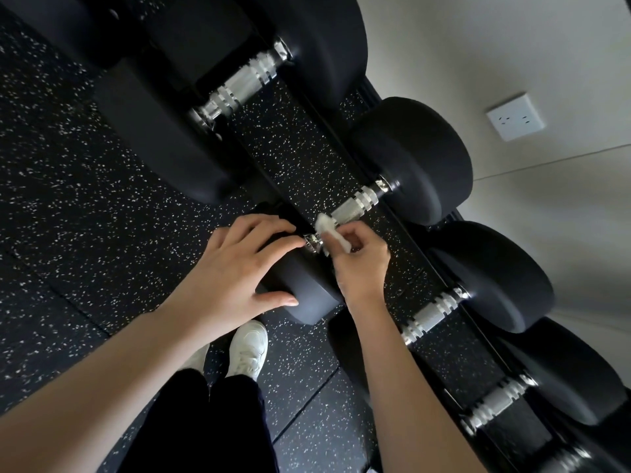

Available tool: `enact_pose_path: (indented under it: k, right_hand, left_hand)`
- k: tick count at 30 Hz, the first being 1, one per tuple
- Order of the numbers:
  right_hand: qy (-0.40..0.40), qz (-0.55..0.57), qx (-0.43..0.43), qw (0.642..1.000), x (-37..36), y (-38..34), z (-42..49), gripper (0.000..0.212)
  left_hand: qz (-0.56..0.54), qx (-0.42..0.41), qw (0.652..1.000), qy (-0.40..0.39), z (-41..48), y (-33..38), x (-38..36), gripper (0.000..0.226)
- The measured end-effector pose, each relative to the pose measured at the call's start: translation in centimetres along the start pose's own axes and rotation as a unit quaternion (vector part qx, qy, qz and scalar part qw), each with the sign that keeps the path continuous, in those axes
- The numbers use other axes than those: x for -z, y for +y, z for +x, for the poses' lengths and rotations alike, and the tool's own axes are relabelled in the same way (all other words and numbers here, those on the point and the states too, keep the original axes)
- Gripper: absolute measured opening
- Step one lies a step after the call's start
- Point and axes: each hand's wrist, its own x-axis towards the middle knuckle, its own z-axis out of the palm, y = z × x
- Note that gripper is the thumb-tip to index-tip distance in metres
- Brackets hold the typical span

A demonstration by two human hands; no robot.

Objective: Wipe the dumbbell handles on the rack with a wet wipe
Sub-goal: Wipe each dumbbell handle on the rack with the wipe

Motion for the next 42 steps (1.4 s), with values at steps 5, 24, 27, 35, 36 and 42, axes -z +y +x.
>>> enact_pose_path:
  k: [5, 24, 27, 35, 36, 42]
  right_hand:
    - [-0.055, -0.020, 0.002, 0.998, 0.2, -0.1, -0.2, 0.009]
    - [0.127, 0.200, -0.134, 0.962, 0.8, 0.8, 3.8, 0.020]
    - [0.041, 0.171, -0.132, 0.975, 0.3, 2.2, 2.1, 0.020]
    - [0.015, 0.219, -0.166, 0.961, -0.2, 2.3, 1.2, 0.027]
    - [0.030, 0.225, -0.166, 0.960, -0.1, 2.2, 1.5, 0.026]
    - [-0.041, 0.237, -0.214, 0.947, -0.7, 2.9, 0.9, 0.018]
  left_hand:
    - [0.001, -0.004, 1.000, 0.005, 0.0, -0.1, -0.1, 0.071]
    - [0.004, -0.002, 1.000, -0.012, 0.1, -0.1, 0.1, 0.066]
    - [0.006, -0.004, 1.000, -0.008, 0.1, -0.1, 0.1, 0.067]
    - [0.010, -0.009, 1.000, -0.008, 0.1, 0.0, 0.2, 0.067]
    - [0.010, -0.009, 1.000, -0.008, 0.2, 0.1, 0.2, 0.067]
    - [0.012, -0.008, 1.000, -0.010, 0.1, 0.1, 0.2, 0.068]
